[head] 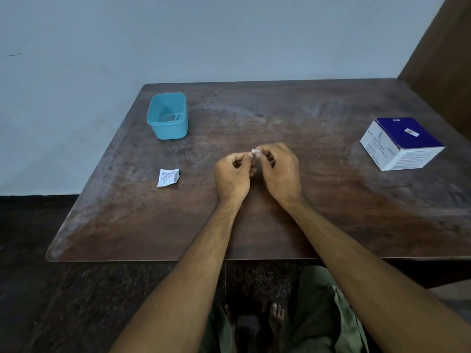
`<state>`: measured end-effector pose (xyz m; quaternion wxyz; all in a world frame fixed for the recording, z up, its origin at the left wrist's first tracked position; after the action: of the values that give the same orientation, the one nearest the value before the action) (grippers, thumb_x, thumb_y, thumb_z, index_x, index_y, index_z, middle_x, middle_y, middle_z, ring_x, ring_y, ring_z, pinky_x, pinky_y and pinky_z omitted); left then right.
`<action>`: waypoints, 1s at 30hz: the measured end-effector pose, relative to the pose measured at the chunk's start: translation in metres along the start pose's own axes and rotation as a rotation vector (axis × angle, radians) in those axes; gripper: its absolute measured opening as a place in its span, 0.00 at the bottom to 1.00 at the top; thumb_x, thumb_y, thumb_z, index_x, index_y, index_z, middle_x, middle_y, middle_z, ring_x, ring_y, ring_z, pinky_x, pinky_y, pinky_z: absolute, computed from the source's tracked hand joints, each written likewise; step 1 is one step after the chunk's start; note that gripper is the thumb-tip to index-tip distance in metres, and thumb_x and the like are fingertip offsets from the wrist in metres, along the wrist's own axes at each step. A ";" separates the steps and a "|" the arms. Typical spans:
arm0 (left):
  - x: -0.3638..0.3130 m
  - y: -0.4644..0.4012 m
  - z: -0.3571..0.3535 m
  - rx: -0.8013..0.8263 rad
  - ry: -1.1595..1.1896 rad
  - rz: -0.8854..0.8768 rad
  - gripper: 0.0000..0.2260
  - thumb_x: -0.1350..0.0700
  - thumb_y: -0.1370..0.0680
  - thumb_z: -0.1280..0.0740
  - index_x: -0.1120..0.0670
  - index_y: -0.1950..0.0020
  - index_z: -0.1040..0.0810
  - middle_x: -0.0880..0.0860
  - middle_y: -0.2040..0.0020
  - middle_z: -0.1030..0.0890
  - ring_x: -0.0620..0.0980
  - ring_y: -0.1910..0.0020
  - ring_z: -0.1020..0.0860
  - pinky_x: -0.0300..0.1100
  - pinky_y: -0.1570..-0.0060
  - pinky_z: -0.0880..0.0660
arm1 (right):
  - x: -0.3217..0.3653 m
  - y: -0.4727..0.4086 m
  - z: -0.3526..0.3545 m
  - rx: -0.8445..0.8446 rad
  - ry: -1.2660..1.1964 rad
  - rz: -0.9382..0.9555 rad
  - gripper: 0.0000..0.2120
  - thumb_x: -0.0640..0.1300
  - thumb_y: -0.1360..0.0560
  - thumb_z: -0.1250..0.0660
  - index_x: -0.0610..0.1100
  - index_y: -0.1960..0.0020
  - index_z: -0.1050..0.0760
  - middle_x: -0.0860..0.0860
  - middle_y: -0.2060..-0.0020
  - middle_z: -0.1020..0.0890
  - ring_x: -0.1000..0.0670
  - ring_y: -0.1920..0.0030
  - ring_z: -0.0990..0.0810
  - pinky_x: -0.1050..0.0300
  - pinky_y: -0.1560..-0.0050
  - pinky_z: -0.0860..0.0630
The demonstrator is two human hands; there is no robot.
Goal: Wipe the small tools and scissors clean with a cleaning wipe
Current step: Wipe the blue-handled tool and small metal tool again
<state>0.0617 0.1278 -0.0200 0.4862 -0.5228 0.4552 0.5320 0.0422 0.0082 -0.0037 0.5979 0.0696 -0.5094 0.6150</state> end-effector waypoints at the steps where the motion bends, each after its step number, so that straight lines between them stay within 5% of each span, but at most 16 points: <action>1: 0.000 0.000 0.000 0.004 0.009 0.007 0.05 0.59 0.22 0.33 0.57 0.55 0.17 0.53 0.65 0.17 0.44 0.70 0.20 0.41 0.64 0.20 | -0.002 -0.001 0.002 -0.039 0.004 -0.027 0.04 0.39 0.25 0.33 0.44 0.54 0.19 0.54 0.59 0.21 0.59 0.60 0.26 0.72 0.57 0.31; 5: -0.001 0.001 -0.001 0.011 0.036 0.006 0.05 0.61 0.22 0.33 0.60 0.53 0.17 0.55 0.63 0.16 0.43 0.69 0.19 0.36 0.65 0.22 | 0.000 -0.001 0.002 -0.097 -0.006 -0.061 0.04 0.38 0.25 0.32 0.44 0.53 0.19 0.55 0.58 0.20 0.57 0.58 0.23 0.65 0.56 0.26; 18: 0.003 -0.002 0.005 -0.020 0.125 -0.002 0.05 0.59 0.23 0.31 0.59 0.54 0.16 0.55 0.62 0.15 0.46 0.65 0.18 0.40 0.61 0.21 | 0.015 0.011 -0.007 -0.020 0.078 0.157 0.11 0.35 0.25 0.34 0.40 0.45 0.19 0.48 0.54 0.19 0.54 0.56 0.21 0.64 0.54 0.25; 22: 0.001 0.000 0.003 0.000 0.082 -0.021 0.05 0.60 0.21 0.33 0.58 0.53 0.17 0.54 0.64 0.17 0.44 0.67 0.19 0.37 0.61 0.21 | 0.009 0.004 0.001 -0.133 0.072 0.066 0.09 0.36 0.24 0.34 0.40 0.46 0.18 0.48 0.56 0.18 0.57 0.57 0.23 0.66 0.55 0.26; 27: 0.003 -0.001 0.004 -0.013 0.135 0.015 0.06 0.60 0.22 0.32 0.60 0.52 0.17 0.53 0.63 0.16 0.43 0.66 0.18 0.36 0.62 0.22 | 0.017 0.012 -0.006 -0.028 0.099 0.198 0.11 0.40 0.24 0.37 0.41 0.46 0.18 0.48 0.54 0.18 0.51 0.58 0.20 0.58 0.59 0.22; 30: 0.003 0.000 0.003 -0.006 0.120 0.004 0.05 0.59 0.22 0.32 0.58 0.53 0.17 0.54 0.63 0.16 0.44 0.66 0.18 0.38 0.60 0.20 | 0.011 0.006 0.000 -0.126 0.099 0.131 0.08 0.38 0.23 0.35 0.40 0.47 0.18 0.48 0.56 0.18 0.52 0.59 0.20 0.57 0.59 0.23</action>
<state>0.0615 0.1314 -0.0227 0.4554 -0.5541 0.4830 0.5023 0.0346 0.0165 0.0006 0.5841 -0.0321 -0.5202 0.6223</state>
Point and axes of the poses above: each hand's wrist, its own y-axis away from the middle knuckle, its own z-axis out of the back of the hand, x = y × z, the point moved 4 cm from there along -y, towards the middle knuckle
